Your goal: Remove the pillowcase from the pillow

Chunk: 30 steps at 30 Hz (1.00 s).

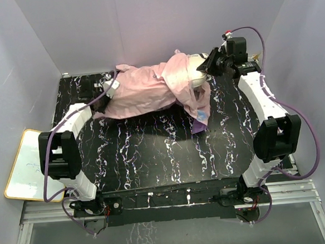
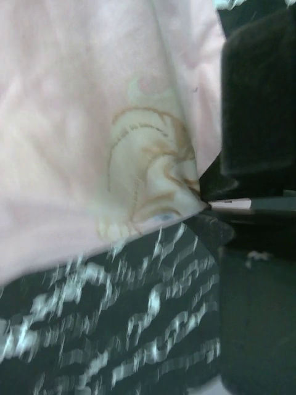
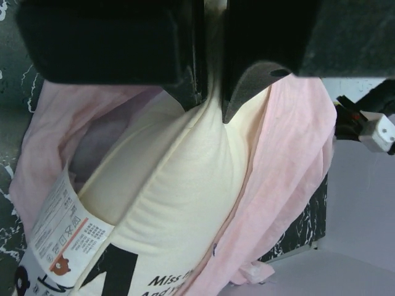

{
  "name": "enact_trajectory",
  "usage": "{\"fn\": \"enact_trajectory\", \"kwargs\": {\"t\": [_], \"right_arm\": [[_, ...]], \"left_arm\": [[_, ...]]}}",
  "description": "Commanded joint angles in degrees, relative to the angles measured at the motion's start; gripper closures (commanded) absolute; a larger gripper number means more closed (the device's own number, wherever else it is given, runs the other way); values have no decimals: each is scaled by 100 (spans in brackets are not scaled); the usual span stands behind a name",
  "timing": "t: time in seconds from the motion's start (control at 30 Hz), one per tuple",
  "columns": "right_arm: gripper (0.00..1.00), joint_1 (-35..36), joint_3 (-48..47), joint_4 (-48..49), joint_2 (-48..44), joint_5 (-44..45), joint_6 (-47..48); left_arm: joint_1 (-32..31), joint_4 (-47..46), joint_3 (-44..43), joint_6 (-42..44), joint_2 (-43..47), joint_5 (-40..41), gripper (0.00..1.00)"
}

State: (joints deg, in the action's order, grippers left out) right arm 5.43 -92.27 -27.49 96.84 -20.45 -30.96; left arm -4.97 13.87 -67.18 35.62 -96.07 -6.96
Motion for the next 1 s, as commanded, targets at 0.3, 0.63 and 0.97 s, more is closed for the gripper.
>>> {"fn": "enact_trajectory", "kwargs": {"t": [0.3,0.63,0.97], "right_arm": [[92,-722,-565,680,-406,350,-212],[92,-1251,-552,555,-487,635,-297],[92,-1791,-158,517,-790,1495,-462]], "left_arm": [[1837,-263,-1395,740,-201,678,100],[2444,401,-3238,-930,-691,60,100],[3020,74,-4581,-2461,-682,-249,100]]}}
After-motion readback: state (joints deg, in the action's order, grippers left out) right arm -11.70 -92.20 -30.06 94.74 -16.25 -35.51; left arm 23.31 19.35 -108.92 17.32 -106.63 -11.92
